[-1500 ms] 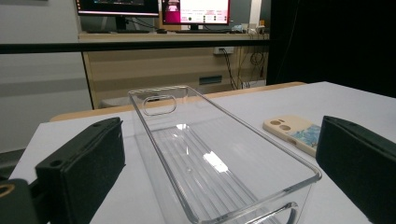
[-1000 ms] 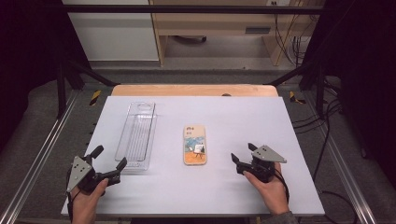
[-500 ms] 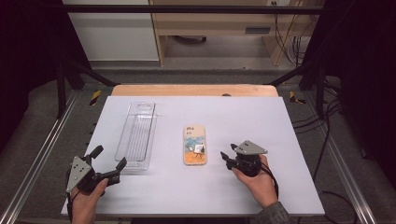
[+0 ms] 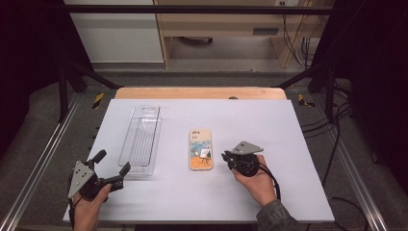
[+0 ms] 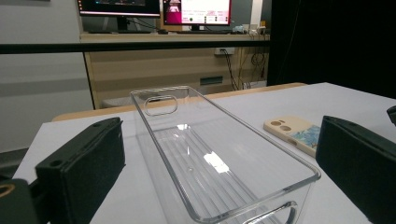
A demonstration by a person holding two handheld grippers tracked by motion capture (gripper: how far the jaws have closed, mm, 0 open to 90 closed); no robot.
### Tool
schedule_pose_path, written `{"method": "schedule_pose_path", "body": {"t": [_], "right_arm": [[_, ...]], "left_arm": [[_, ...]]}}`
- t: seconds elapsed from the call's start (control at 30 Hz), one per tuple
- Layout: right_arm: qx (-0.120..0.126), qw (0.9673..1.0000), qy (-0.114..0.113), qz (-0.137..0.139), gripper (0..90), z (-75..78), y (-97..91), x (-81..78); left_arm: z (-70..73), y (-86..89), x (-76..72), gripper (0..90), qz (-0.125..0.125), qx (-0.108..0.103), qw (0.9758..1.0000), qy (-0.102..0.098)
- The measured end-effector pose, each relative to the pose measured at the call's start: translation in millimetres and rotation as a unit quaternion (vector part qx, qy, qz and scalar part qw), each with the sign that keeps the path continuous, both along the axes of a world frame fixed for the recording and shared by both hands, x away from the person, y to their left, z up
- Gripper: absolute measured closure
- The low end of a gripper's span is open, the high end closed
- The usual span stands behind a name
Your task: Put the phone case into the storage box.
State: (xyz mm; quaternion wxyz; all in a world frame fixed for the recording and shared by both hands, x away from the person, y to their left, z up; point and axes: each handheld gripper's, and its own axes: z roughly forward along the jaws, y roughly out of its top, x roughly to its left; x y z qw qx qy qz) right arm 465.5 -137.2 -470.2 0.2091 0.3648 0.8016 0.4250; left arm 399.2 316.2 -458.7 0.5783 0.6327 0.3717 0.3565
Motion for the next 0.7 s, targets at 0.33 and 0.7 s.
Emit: {"method": "schedule_pose_path", "body": {"t": [0.33, 0.7], "right_arm": [[-0.002, 0.9997, 0.022, 0.011, 89.9, -9.2, 17.4, 5.7], [-0.007, 0.9978, 0.065, 0.008, 90.0, -16.6, 30.9, 10.5]], "left_arm": [[0.0, 0.0, 0.0, 1.1, -0.001, 0.0, 1.0, 0.0], [0.2, 0.1, -0.1, 1.1, -0.001, 0.0, 1.0, 0.0]]}}
